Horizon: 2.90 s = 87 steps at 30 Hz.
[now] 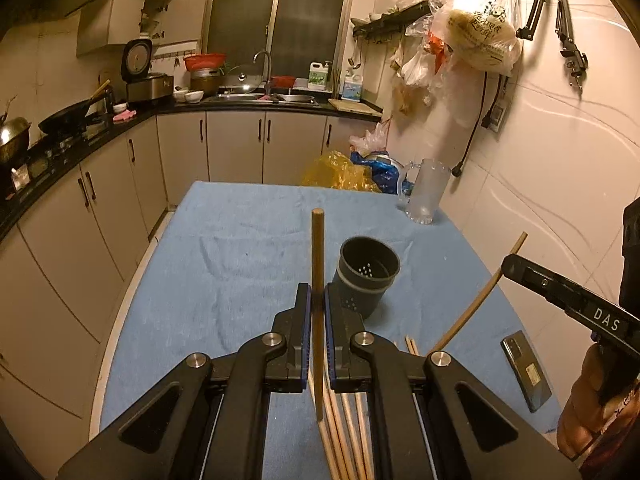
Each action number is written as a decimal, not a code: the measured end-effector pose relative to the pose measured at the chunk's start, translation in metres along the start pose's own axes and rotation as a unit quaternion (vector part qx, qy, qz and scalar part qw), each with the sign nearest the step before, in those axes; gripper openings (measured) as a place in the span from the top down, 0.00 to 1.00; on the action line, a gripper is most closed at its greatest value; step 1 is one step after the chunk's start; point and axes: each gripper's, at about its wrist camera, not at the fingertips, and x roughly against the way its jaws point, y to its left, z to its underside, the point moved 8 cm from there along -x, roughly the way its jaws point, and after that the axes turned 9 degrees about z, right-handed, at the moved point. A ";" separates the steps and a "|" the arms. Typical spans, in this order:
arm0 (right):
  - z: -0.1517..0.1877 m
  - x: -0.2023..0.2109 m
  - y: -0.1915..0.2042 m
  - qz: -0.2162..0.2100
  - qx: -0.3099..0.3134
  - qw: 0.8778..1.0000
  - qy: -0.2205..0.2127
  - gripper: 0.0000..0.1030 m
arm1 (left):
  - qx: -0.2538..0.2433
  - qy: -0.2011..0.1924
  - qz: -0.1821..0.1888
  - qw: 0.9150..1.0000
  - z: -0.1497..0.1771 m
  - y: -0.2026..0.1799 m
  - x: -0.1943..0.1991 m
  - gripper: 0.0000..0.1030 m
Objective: Organize utensils
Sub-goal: 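Lift the chopstick upright with the right gripper over the grey holder, then lower the chopstick into the holder and open the right gripper, then grasp another wooden chopstick from the row with the right gripper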
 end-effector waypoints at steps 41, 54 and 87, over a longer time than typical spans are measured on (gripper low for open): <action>-0.106 -0.091 -0.055 0.034 -0.078 0.996 0.012 0.94 | 0.035 0.028 0.056 0.997 -0.111 -0.017 -0.134 0.94; -0.089 -0.106 -0.072 0.042 -0.087 0.995 0.023 0.60 | 0.045 0.024 0.053 0.997 -0.104 0.000 -0.135 0.74; 0.071 -0.063 -0.059 -0.015 -0.073 0.986 0.148 0.61 | 0.123 0.269 0.058 0.953 0.135 0.039 -0.133 0.81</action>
